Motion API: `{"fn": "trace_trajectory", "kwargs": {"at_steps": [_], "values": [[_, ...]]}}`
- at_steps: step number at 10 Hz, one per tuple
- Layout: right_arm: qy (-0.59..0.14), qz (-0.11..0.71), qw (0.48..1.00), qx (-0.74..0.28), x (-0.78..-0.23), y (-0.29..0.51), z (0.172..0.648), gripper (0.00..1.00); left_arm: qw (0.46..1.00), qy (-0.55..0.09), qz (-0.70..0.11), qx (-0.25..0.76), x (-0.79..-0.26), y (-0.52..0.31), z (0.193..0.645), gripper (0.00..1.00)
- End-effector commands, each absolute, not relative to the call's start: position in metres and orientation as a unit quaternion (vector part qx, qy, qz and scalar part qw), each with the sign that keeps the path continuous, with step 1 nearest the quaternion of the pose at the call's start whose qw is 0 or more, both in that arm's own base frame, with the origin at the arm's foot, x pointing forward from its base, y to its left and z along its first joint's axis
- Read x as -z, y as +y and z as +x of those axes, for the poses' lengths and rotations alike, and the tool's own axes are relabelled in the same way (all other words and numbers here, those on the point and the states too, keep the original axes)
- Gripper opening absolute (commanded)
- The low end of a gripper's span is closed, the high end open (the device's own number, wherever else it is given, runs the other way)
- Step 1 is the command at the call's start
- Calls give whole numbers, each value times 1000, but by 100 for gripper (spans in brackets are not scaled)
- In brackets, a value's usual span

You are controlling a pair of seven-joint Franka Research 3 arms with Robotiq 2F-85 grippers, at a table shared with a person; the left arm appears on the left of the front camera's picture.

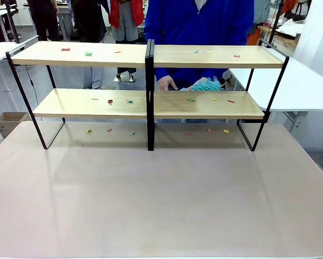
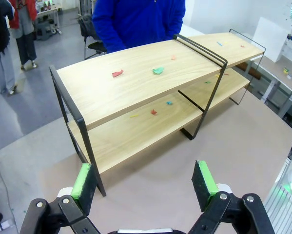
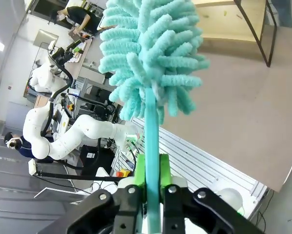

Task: Clean the shelves.
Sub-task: Clean a randomly selected level of the Shelf with the Duster.

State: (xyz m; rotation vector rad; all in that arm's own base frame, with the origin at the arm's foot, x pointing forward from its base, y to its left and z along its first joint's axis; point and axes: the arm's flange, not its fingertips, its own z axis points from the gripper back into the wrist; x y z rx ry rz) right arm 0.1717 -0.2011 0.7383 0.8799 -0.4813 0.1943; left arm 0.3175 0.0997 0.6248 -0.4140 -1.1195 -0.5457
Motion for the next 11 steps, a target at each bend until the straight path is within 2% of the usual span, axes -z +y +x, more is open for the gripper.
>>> {"fn": "trace_trajectory", "kwargs": {"at_steps": [1, 2, 3, 4, 6, 7, 8, 9, 10, 11], "values": [[-231, 421, 872, -93, -738, -201, 172, 12, 798, -515, -191, 248, -624, 100, 316, 100], [-144, 354, 905, -187, -721, -159, 161, 12, 798, -515, -191, 248, -624, 100, 316, 100], [-99, 333, 904, -248, -698, -112, 160, 12, 798, -515, -191, 248, -624, 100, 316, 100], [-88, 288, 917, -261, -673, -69, 167, 12, 798, -515, -191, 248, -624, 100, 316, 100], [-18, 231, 916, -326, -616, 9, 173, 12, 798, -515, -191, 248, -624, 100, 316, 100], [-6, 201, 910, -363, -581, 55, 165, 12, 798, -515, -191, 248, -624, 100, 316, 100], [-41, 208, 900, -381, -561, 82, 161, 12, 798, -515, -191, 248, -624, 100, 316, 100], [10, 238, 919, -314, -606, 30, 167, 12, 798, -515, -191, 248, -624, 100, 316, 100], [10, 238, 919, -314, -606, 30, 167, 12, 798, -515, -191, 248, -624, 100, 316, 100], [10, 205, 913, -354, -566, 72, 159, 12, 798, -515, -191, 248, -624, 100, 316, 100]]}}
